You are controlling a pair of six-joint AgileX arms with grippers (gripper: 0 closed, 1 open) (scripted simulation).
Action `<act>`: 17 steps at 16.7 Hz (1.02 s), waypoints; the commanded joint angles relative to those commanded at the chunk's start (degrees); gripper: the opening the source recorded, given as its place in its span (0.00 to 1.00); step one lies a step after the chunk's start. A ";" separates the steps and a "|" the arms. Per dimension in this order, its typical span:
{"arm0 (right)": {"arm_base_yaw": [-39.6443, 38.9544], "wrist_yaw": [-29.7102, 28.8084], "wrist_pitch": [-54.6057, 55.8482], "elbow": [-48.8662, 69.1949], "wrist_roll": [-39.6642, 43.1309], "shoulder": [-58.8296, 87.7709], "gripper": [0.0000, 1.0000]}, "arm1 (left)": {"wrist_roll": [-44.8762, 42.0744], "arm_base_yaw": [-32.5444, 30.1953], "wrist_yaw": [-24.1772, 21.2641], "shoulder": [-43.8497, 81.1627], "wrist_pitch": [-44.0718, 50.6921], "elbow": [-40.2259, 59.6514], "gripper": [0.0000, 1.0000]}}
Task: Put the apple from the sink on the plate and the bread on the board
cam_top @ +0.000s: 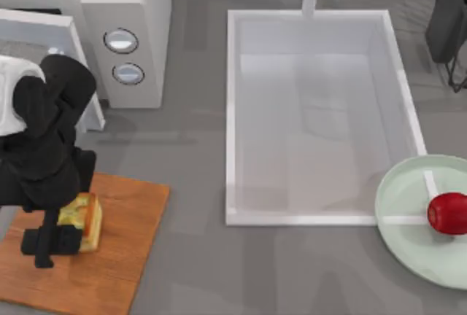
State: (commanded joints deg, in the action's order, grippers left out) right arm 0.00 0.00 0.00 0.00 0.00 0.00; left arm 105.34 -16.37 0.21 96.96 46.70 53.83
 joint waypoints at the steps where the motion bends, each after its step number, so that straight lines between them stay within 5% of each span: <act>1: 0.00 0.00 0.00 0.00 0.00 0.00 1.00 | 0.00 0.00 0.00 0.00 0.00 0.00 0.83; 4: 0.00 0.00 0.00 0.00 0.00 0.00 1.00 | 0.00 0.00 0.00 0.00 0.00 0.00 1.00; 17: 0.00 0.00 0.00 0.00 0.00 0.00 1.00 | -3.36 1.30 0.18 -2.97 -0.46 -2.52 1.00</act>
State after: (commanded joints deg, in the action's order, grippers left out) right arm 0.00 0.00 0.00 0.00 0.00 0.00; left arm 101.98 -15.06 0.39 93.99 46.24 51.31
